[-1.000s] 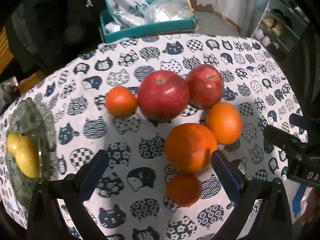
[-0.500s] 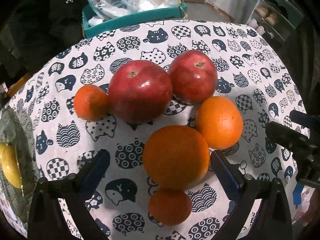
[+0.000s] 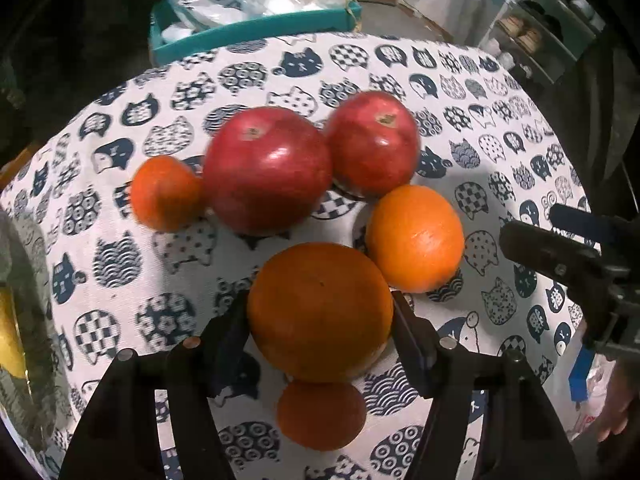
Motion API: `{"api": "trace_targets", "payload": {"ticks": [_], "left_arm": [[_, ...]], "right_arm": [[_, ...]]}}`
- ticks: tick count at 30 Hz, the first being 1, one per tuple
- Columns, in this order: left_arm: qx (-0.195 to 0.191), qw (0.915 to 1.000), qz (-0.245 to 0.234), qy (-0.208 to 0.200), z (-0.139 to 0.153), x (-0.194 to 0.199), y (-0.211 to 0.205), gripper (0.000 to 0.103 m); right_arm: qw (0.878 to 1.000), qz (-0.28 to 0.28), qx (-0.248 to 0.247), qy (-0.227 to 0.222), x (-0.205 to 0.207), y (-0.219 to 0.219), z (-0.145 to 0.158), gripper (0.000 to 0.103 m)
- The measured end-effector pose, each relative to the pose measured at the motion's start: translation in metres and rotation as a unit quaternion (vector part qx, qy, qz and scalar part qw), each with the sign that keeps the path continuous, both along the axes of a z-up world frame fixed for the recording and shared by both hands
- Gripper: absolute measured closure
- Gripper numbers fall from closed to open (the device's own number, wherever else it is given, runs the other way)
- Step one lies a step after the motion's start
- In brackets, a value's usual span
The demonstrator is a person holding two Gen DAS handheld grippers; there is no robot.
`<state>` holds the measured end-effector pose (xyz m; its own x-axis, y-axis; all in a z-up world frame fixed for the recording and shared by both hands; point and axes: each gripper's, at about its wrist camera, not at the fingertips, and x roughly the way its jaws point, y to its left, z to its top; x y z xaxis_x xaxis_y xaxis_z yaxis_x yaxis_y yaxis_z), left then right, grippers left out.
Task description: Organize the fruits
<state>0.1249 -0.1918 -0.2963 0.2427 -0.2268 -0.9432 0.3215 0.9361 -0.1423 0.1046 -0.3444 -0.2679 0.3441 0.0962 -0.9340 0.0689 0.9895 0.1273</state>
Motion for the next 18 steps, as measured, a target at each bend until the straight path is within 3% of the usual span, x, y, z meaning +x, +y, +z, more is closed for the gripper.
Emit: {"api": "trace_targets", "payload": {"ticks": [9, 18], "left_arm": [[-0.009, 0.9993, 0.038, 0.0, 0.009, 0.0, 0.037, 0.035], [-0.005, 0.9973, 0.073, -0.007, 0.014, 0.0, 0.068, 0.035]], "right_arm": [[0.999, 0.035, 0.035, 0.002, 0.011, 0.026, -0.005, 0.014], [0.997, 0.059, 0.03, 0.025, 0.027, 0.053, -0.022, 0.014]]}}
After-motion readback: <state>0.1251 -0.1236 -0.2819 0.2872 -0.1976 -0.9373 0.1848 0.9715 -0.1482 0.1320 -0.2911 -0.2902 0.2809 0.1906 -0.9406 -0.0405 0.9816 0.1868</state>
